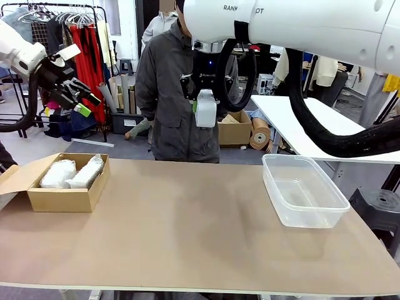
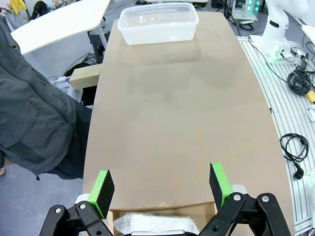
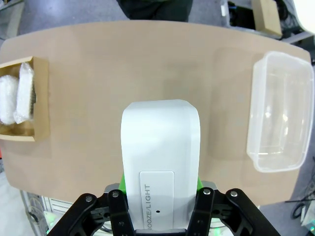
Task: Separate and place wrapped and unwrapped clocks.
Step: If the picked Digital clock is wrapped, place it in the Package Box ; if not, place it in the Organizing box.
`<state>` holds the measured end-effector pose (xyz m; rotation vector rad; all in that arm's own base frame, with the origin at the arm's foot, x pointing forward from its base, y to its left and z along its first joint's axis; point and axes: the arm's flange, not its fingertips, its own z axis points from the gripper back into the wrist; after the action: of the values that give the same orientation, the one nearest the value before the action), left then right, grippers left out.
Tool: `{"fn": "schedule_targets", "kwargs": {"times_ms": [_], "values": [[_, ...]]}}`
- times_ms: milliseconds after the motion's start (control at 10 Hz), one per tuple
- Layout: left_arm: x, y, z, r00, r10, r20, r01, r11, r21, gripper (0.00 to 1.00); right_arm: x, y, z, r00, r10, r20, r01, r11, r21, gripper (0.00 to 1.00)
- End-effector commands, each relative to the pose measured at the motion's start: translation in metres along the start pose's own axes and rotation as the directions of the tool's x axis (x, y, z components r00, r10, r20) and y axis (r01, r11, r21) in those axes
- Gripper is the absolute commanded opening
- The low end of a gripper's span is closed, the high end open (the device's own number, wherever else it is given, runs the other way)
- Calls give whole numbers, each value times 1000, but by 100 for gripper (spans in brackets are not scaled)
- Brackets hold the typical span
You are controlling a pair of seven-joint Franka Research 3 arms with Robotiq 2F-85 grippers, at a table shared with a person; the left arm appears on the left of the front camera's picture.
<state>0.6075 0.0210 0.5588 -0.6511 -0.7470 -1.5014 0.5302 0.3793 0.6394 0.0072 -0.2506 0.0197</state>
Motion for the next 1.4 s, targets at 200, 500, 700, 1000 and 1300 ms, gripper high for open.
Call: {"fn": "schedule_targets", "kwargs": {"times_ms": [200, 500, 700, 1000, 1300], "values": [[-1, -2, 1, 1000, -4, -4, 4, 1000, -4, 100, 1, 1, 6, 1000, 2, 1, -2, 1000, 2, 0], [-1, -2, 1, 1000, -4, -4, 4, 1000, -4, 100, 1, 1, 6, 1000, 2, 1, -2, 1000, 2, 0], [-1, -2, 1, 1000, -4, -4, 4, 1000, -4, 100, 1, 1, 6, 1000, 2, 1, -2, 1000, 2, 0], [-1, -2, 1, 1000, -4, -4, 4, 1000, -4, 100, 1, -29, -5, 999, 3, -37, -2, 1000, 28, 0], [-1, -2, 1, 1000, -4, -4, 4, 1000, -4, 100, 4, -94, -15, 996, -2, -86, 5, 999, 36, 0]]}}
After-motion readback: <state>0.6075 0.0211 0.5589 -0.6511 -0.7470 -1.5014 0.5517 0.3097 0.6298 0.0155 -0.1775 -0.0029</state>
